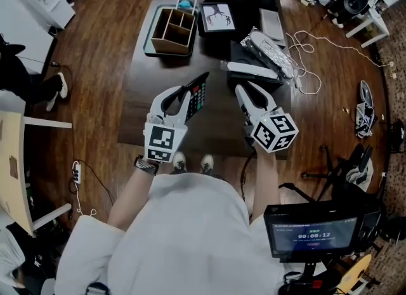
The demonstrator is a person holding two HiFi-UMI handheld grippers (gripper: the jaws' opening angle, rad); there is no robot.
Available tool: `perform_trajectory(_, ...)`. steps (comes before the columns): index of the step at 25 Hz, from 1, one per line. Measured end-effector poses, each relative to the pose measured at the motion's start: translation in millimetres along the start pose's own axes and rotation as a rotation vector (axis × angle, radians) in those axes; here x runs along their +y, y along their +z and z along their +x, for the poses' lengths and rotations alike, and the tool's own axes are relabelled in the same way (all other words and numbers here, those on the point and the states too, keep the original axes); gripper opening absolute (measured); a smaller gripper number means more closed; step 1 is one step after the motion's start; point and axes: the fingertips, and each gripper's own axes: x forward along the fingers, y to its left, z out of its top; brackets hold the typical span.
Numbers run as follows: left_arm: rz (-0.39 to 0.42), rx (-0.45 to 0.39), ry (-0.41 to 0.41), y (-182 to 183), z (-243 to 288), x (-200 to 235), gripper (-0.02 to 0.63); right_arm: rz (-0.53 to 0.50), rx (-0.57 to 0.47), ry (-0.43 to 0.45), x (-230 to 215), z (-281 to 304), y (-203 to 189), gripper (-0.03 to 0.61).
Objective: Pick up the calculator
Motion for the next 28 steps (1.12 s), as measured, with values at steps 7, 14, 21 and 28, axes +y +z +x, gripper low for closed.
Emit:
perform_trajectory(7,-0.002,-0.025,0.085,15,-4,19,0.055,-0.009,-0.004,0.013,6,0,2,0.095)
perform_trajectory(14,-0.052,-0.076,0.139,41,-13,37,0.055,-0.085,-0.028,-0.011,13,-5,12,0.095)
perform_trajectory(21,-0.064,-0.112,0.135,54,-19,38,0.055,-0.11,-0.055,-0.027,17,-14,22,0.095)
perform_trajectory(28,-0.068,-0.163,0.117,68,-25,43,0.055,-0.104,-0.114,-0.056,26,-18,38,0.094)
